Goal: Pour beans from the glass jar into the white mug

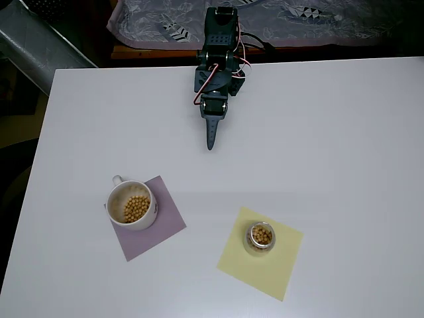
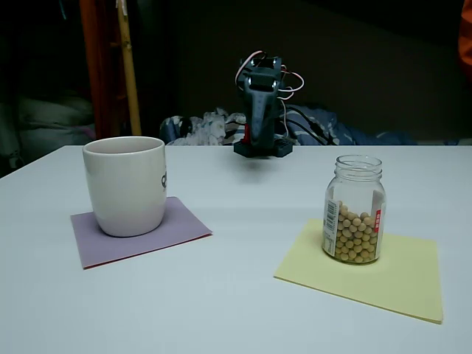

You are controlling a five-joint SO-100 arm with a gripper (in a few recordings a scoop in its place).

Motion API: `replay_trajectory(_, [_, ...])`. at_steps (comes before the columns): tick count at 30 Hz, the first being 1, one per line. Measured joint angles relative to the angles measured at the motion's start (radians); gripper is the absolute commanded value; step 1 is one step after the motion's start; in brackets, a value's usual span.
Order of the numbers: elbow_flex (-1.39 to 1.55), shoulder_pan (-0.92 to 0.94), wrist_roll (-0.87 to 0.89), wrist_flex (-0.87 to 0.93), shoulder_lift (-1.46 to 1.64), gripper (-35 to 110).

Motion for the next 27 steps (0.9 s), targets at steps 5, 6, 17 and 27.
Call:
replay_trajectory(5, [0.002,-0.002,0.037,0.071,0.000,0])
replay_trajectory(6, [0.002,-0.009,0.037,0.072,0.000,0])
replay_trajectory(17, [0.002,-0.021,0.032,0.124,0.000,0])
replay_trajectory(27, [0.002,-0.021,0.032,0.124,0.000,0])
